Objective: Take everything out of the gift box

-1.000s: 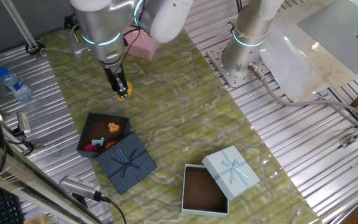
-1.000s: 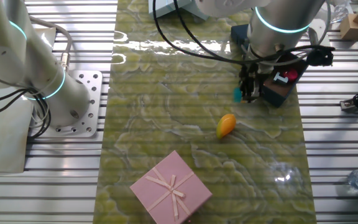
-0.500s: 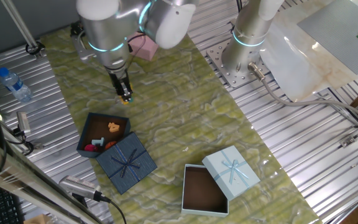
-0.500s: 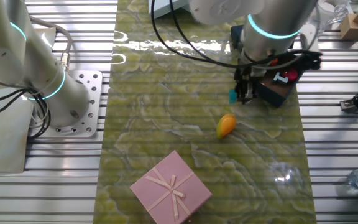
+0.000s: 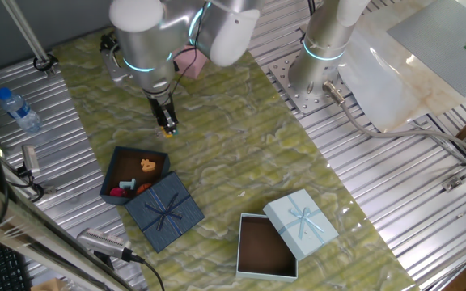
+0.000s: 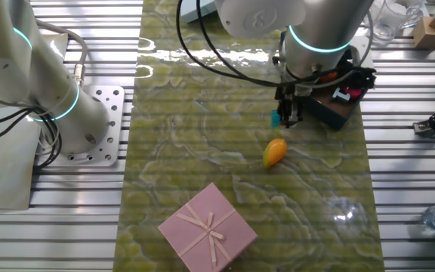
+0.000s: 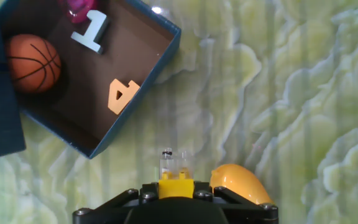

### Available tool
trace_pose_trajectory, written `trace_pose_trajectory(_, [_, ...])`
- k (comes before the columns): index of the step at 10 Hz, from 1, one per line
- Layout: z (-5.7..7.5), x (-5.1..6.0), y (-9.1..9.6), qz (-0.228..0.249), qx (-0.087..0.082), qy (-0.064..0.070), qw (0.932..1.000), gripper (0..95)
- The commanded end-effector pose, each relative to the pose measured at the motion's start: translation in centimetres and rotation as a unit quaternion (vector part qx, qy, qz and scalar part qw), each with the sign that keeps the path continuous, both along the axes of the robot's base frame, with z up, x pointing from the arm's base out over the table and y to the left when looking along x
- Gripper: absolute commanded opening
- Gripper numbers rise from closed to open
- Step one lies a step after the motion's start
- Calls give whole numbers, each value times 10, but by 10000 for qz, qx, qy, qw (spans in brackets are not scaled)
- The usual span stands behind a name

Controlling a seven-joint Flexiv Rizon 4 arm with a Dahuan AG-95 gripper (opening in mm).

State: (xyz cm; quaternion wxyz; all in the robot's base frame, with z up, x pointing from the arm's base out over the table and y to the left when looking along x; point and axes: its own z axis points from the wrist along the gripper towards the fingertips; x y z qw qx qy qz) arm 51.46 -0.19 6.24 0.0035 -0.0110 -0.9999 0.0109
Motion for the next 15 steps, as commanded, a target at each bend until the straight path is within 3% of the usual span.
trace_pose_trajectory(1, [0, -1, -1, -4, 2, 14, 10000, 0])
trace_pose_trajectory(9, [-9, -2, -2, 98, 9, 9, 10000, 0])
trace_pose_trajectory(10, [-9, -2, -2, 142, 7, -4, 9999, 190])
trace_pose_trajectory(15, [-9, -2, -2, 215, 14, 12, 9998, 190])
